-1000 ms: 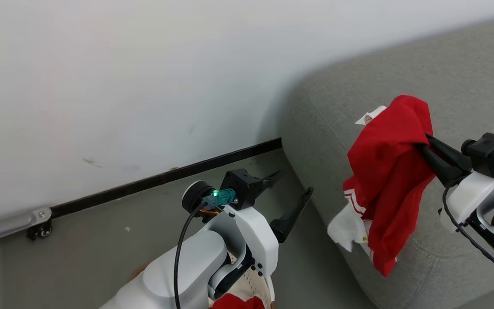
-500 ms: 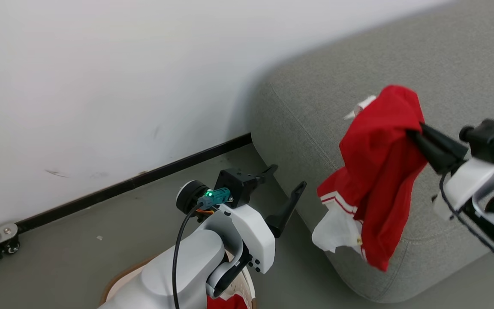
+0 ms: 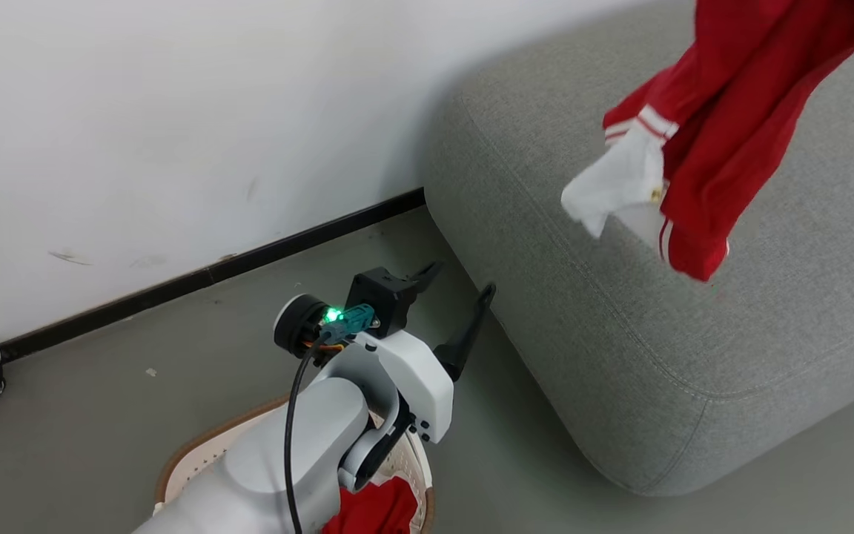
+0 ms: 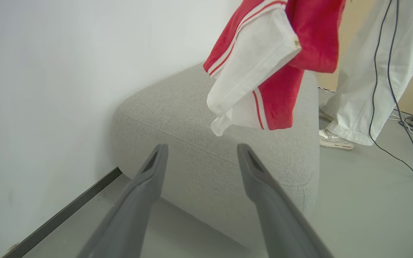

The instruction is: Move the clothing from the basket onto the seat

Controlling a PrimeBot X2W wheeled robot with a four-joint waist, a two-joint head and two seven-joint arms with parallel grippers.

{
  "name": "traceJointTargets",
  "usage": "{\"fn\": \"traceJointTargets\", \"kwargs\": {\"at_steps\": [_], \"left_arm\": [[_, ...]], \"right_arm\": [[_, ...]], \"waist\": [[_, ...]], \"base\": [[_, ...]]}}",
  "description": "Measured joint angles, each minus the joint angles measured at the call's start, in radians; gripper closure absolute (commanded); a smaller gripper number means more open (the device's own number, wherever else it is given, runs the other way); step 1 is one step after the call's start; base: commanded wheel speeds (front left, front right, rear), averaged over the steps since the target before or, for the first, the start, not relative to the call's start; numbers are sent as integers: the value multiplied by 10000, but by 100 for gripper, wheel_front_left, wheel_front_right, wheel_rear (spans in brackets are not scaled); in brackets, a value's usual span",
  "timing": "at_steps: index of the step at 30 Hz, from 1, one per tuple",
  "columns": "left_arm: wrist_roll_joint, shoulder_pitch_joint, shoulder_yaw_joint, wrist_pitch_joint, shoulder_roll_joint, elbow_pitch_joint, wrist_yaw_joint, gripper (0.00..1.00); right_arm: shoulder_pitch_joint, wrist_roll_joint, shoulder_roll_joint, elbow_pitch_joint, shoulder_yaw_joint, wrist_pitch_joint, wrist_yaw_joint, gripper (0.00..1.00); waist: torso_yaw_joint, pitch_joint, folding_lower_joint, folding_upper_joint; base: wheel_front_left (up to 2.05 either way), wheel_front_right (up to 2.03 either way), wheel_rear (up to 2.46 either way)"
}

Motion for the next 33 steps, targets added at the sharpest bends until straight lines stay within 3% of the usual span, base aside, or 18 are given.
{"fn": "traceJointTargets", "kwargs": {"at_steps": [16,26,33], "left_arm": [[520,-716,44,0,213,-694,374,0],[662,-951,2,105,435,-1005,518,0],[803,-1138,0,228,525,-1198,570,0]], "right_arm": [[-2364,328,-1427,2142,-1578,637,0,100],[-2369,309,-1486,2849,-1584,518,0,100],[-2693,194,-1871,3221,-1887,138,0,100]], "waist": [[414,1248,1,0],[672,1992,1,0],[792,2458,0,0]], "base": [[0,0,0],[0,0,0],[0,0,0]]}}
